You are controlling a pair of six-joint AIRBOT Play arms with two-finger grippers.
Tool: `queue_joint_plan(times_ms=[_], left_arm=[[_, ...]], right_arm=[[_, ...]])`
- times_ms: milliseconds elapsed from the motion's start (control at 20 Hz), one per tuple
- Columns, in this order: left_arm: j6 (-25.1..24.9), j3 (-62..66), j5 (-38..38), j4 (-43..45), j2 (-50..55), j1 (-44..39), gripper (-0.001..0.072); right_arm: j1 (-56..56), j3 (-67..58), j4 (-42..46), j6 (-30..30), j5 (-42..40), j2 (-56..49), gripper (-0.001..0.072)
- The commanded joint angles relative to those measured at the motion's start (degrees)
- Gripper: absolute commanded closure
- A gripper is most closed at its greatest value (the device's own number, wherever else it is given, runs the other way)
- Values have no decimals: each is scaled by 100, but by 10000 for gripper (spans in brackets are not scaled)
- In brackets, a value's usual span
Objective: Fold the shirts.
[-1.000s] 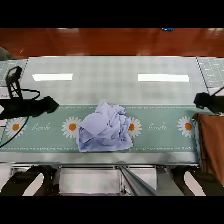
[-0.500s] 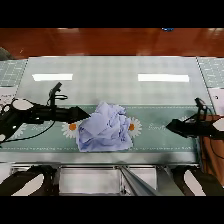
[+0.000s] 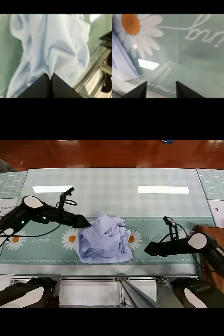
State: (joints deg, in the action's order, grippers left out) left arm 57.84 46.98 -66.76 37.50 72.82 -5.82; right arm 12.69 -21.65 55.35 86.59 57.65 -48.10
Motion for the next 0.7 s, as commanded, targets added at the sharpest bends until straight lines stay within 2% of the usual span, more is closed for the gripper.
queue_joint_plan(times_ms=[0,100,300,500,600,650], left_arm=[[251,199,-103,199,28,645,690],[249,197,-197,199,28,848,690],[245,197,-208,199,33,802,690],[245,197,-208,199,33,793,690],[247,199,-208,197,31,798,690],[249,214,-210,195,7,828,690]], right_arm=[[940,4,-802,116,-573,-389,301],[1241,4,-1130,-15,-903,-776,300],[1545,2,-2343,-960,-1263,-1412,301],[1906,-138,-3235,-1611,-1593,-2074,314],[2079,-442,-3331,-1882,-1467,-2337,685],[2072,-623,-3272,-1941,-1314,-2310,685]])
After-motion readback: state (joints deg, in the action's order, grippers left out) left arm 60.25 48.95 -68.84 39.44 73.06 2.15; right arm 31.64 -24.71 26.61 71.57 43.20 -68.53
